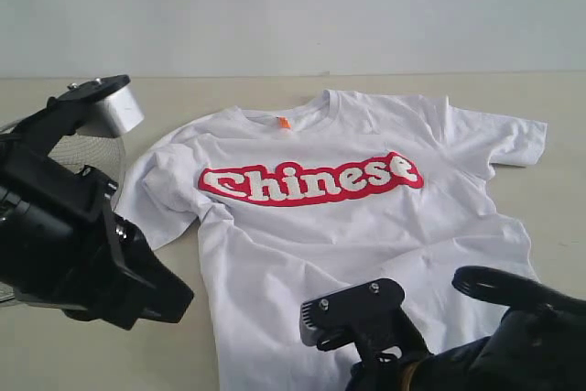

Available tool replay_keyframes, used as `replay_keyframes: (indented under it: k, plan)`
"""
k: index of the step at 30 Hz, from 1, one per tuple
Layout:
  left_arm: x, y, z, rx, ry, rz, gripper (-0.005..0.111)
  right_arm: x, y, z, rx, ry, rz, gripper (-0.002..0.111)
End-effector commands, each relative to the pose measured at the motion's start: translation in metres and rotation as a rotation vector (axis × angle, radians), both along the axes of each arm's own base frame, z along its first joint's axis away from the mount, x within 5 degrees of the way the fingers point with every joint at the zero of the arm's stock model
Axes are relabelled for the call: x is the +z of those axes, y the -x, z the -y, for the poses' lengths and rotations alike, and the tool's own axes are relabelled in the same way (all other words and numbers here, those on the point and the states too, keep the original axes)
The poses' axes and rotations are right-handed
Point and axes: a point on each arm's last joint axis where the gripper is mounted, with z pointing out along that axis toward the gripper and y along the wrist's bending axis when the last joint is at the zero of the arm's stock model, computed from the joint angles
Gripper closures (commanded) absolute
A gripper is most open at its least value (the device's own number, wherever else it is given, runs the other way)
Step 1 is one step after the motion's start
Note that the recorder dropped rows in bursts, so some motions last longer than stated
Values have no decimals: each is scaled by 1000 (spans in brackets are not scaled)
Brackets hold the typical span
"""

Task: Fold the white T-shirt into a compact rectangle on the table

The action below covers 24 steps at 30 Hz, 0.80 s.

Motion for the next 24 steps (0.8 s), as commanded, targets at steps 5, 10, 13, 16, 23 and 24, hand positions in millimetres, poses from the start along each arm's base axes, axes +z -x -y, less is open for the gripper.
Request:
replay_keyframes:
  k: [5, 10, 13, 16, 23, 24]
  plan:
    - [0, 2, 0, 11, 8, -9, 102, -1, -2, -1, -11, -13, 15, 108]
    - [1, 0, 1, 11, 11, 12, 102, -2, 0, 0, -2, 4, -4, 108]
    - [0, -3, 1, 12, 11, 44, 102, -3, 2, 1, 2, 21, -25, 108]
    - [-8, -11, 5, -2, -6, 64, 102, -3, 3, 2, 4, 29, -36, 108]
    - [-54, -38, 16, -29, -109, 32, 102, -3, 3, 2, 3, 30, -38, 108]
    - [-60, -42, 18, -24, -120, 35, 102, -4, 3, 2, 3, 31, -39, 108]
